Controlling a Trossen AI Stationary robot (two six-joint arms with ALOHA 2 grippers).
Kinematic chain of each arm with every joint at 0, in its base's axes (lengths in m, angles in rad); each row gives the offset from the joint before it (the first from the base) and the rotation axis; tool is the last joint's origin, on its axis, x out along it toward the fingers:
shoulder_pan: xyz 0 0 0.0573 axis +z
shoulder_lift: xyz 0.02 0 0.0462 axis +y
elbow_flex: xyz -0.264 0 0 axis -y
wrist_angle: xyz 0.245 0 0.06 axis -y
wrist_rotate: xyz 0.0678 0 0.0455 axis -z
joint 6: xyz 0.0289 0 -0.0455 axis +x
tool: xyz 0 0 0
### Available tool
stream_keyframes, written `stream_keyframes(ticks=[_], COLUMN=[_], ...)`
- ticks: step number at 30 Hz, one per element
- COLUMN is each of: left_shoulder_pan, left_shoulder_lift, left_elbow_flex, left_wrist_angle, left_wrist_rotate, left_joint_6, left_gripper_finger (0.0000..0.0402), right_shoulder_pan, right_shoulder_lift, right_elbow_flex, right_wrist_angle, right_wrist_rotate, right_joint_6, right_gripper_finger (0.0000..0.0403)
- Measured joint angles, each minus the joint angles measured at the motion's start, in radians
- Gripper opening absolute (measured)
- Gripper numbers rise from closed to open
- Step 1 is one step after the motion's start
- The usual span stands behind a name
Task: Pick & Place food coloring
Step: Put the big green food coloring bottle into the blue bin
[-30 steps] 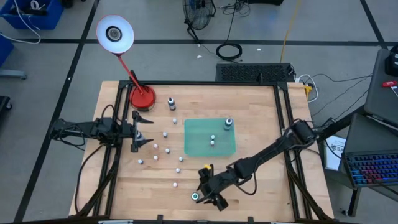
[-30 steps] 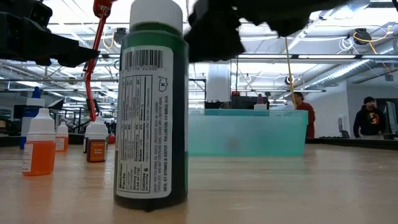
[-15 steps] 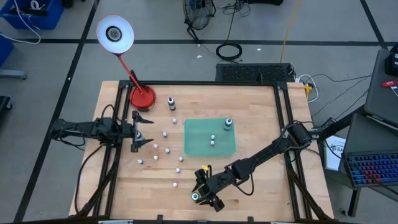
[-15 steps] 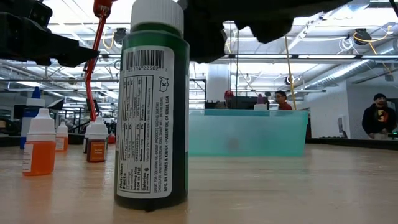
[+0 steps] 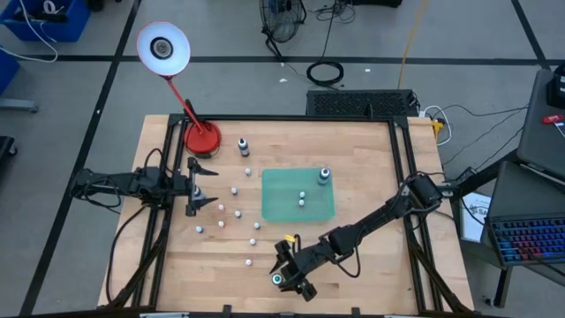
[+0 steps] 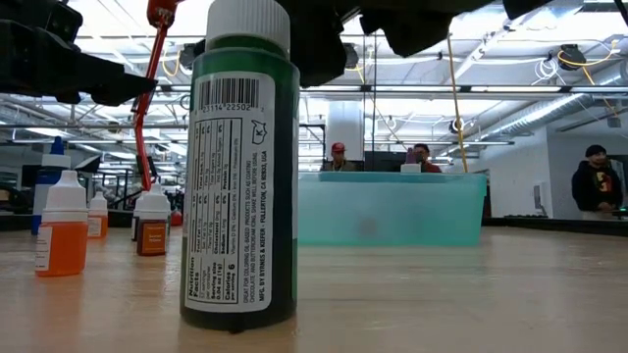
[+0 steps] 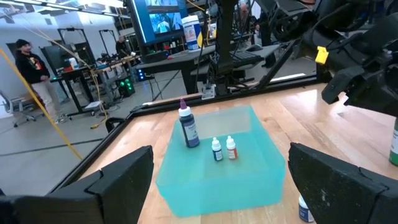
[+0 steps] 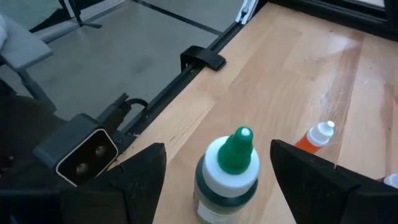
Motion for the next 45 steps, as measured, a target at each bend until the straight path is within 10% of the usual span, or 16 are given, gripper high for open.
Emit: stream_keyframes(ticks=[22, 34, 45], left_shoulder_pan=[0.000, 0.000, 0.000], left_shoulder_lift=[0.000, 0.000, 0.000], left_elbow_flex=[0.000, 0.000, 0.000], left_wrist_angle=[0.004, 0.004, 0.005], left_wrist_rotate=[0.000, 0.000, 0.000], left_joint_6=[0.000, 0.000, 0.000], left_gripper_finger=[0.0365, 0.0365, 0.0365], right_shoulder_pan=[0.001, -0.001, 0.022], right_shoulder_lift=[0.064, 0.058, -0.385], right_elbow_flex=[-0.001, -0.001, -0.001], right_wrist_angle=[0.065, 0.051, -0.519], right_wrist_rotate=[0.015, 0.022, 0.501], right_joint_6=[0.000, -0.002, 0.001], right_gripper_finger=[0.0269, 0.0134, 0.0134])
